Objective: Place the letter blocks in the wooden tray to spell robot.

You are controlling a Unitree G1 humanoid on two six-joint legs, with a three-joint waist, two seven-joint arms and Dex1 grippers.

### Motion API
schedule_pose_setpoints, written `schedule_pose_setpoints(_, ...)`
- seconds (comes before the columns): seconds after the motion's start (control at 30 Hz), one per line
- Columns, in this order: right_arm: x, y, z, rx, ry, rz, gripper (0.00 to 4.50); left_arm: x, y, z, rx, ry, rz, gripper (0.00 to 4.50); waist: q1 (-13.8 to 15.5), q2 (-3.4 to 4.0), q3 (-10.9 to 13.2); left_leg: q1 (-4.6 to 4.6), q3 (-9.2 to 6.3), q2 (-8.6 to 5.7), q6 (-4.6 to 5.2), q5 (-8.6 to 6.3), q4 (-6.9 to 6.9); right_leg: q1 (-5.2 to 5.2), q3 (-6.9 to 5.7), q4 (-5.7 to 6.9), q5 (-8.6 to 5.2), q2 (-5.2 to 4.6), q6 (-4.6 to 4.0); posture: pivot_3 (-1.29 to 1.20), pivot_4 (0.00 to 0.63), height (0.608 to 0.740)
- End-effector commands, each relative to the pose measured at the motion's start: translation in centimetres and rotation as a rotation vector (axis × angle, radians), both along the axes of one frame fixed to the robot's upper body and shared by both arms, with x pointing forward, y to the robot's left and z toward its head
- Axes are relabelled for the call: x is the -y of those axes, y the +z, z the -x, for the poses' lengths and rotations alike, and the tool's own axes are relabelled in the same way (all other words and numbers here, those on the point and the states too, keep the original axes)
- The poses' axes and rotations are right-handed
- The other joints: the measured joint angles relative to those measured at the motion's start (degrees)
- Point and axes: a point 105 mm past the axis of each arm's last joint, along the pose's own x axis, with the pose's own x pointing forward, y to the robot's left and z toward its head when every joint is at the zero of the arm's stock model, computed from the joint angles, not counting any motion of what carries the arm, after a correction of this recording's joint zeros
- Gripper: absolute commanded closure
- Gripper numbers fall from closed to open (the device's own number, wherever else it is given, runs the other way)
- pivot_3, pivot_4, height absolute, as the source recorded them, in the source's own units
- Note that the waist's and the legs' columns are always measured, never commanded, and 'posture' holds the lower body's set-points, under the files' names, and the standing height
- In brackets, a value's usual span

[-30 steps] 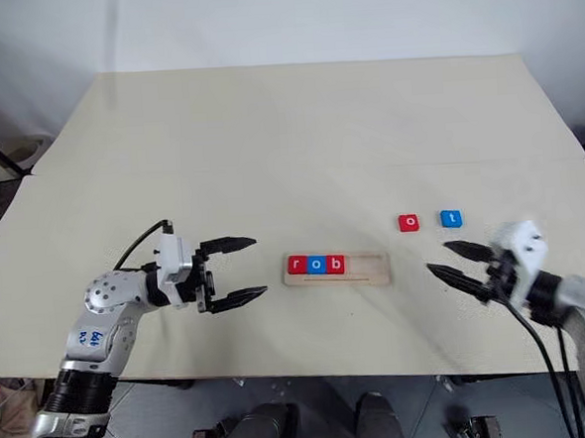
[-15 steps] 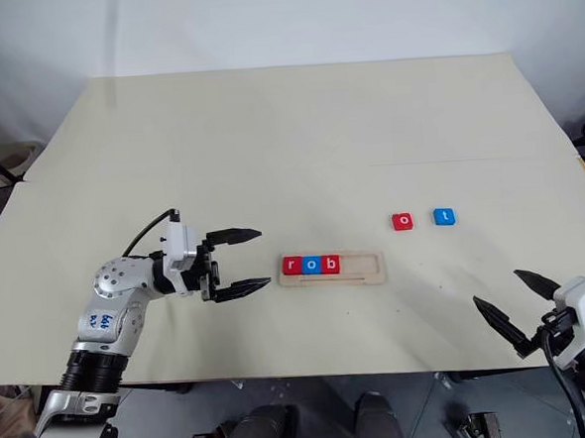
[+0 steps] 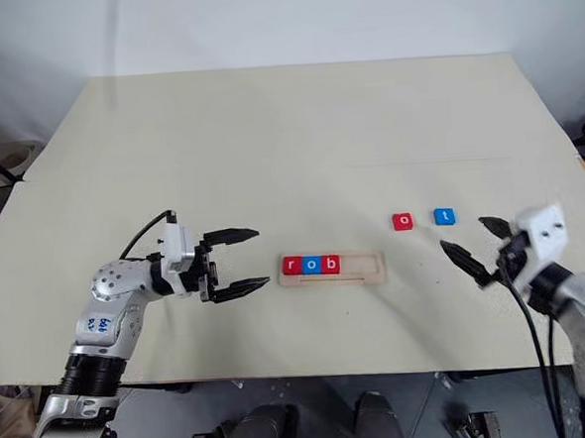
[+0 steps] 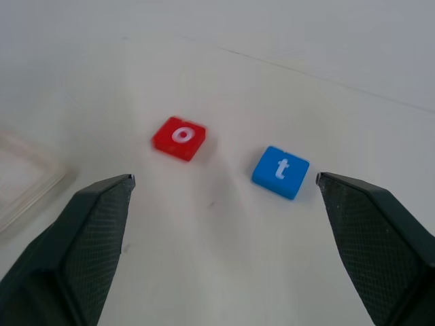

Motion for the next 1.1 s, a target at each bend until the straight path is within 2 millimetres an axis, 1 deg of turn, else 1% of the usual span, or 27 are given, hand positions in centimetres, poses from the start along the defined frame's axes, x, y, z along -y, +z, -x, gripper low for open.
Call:
schedule_pose_setpoints(0.03,-0.6,0.1,-2.0,-0.059,-0.073,0.029,0.02,0.3,0.7,0.4,0.042,-0.005,0.005,0.00,0.0,0.00,0.0,0.00,-0.01,0.01,0.00,0.00,-0.01,0.00,-0.01,0.00,0.00,0.01,0.00,0.00,0.150,0.740)
schedule_pose_setpoints(0.1,-1.2,0.1,-2.8,-0.070,-0.089,0.041,0.02,0.4,0.8,0.4,0.043,-0.006,0.006,0.00,0.0,0.00,0.0,-0.03,0.00,-0.01,0.00,0.00,-0.02,-0.05,0.00,0.01,0.00,-0.01,0.00,0.00,0.150,0.740)
schedule_pose_setpoints(0.2,-1.6,0.3,-3.4,-0.075,-0.109,0.032,0.02,0.5,0.9,0.5,0.046,-0.003,0.008,0.00,0.5,0.00,0.0,-0.06,-0.02,0.00,0.00,0.00,-0.04,-0.07,-0.02,-0.01,0.00,-0.01,0.00,0.00,0.150,0.740)
schedule_pose_setpoints(0.43,-2.3,0.4,-3.6,-0.084,-0.101,0.029,0.02,0.4,0.9,0.5,0.048,0.008,0.011,0.00,0.5,0.00,0.0,-0.09,0.00,-0.02,0.00,0.00,0.01,-0.07,-0.03,0.01,0.00,-0.01,0.01,0.00,0.150,0.740)
schedule_pose_setpoints(0.87,-2.9,1.5,-3.5,-0.087,-0.091,0.026,0.02,0.4,0.9,0.5,0.048,0.007,0.011,0.00,0.1,0.00,0.0,-0.09,0.00,-0.02,0.00,0.00,0.00,-0.09,-0.02,0.04,0.00,-0.01,0.01,0.00,0.150,0.740)
schedule_pose_setpoints(0.93,-3.2,1.8,-3.7,-0.093,-0.101,0.032,0.02,0.4,0.8,0.5,0.048,0.006,0.011,0.00,0.1,0.00,0.0,-0.09,0.00,-0.02,0.00,0.00,0.00,-0.09,-0.02,0.05,0.00,-0.01,0.01,0.00,0.150,0.740)
schedule_pose_setpoints(0.97,-3.6,1.9,-3.9,-0.100,-0.100,0.020,0.02,0.4,0.8,0.5,0.048,0.006,0.011,0.00,0.0,0.00,0.0,-0.09,0.00,-0.02,0.00,0.00,0.00,-0.09,-0.02,0.04,0.00,-0.01,0.01,0.00,0.150,0.740)
schedule_pose_setpoints(1.1,-4.6,1.7,-4.5,-0.157,-0.124,0.028,0.02,0.5,0.8,0.4,0.050,0.007,0.013,0.00,-0.5,0.00,0.0,-0.09,0.00,0.01,0.00,0.00,-0.04,-0.13,-0.02,0.06,0.00,0.00,0.00,0.00,0.150,0.740)
